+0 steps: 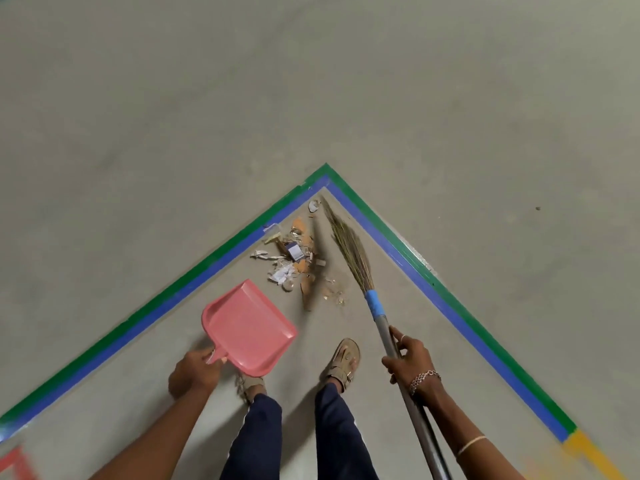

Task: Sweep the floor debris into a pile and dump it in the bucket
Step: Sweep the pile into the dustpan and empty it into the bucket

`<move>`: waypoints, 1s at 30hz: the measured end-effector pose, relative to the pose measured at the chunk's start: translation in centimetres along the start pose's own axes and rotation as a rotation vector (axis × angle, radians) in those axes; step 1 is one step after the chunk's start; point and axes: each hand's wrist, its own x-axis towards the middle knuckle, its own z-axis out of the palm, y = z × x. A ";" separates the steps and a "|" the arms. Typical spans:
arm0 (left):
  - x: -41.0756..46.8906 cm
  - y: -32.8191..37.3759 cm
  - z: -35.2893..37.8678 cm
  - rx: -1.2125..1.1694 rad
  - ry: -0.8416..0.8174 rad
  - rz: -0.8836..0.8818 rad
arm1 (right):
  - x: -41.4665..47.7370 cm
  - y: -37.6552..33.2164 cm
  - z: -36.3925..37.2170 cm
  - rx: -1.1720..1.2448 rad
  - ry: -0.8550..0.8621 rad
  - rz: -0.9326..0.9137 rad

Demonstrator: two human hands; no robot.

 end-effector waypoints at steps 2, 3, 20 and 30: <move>-0.3 -0.2 -0.2 -0.006 0.010 -0.027 | 2.1 -2.3 -1.1 -0.053 0.008 -0.032; -0.2 -0.5 -0.3 -0.010 0.015 -0.043 | 3.5 -3.6 -1.7 -0.085 0.015 -0.047; -0.2 -4.7 2.3 -0.014 -0.002 -0.173 | 20.6 -10.0 1.0 -0.774 -0.207 -0.220; -0.3 -6.4 1.6 -0.012 -0.041 -0.117 | 5.8 0.1 3.6 -0.073 -0.065 -0.029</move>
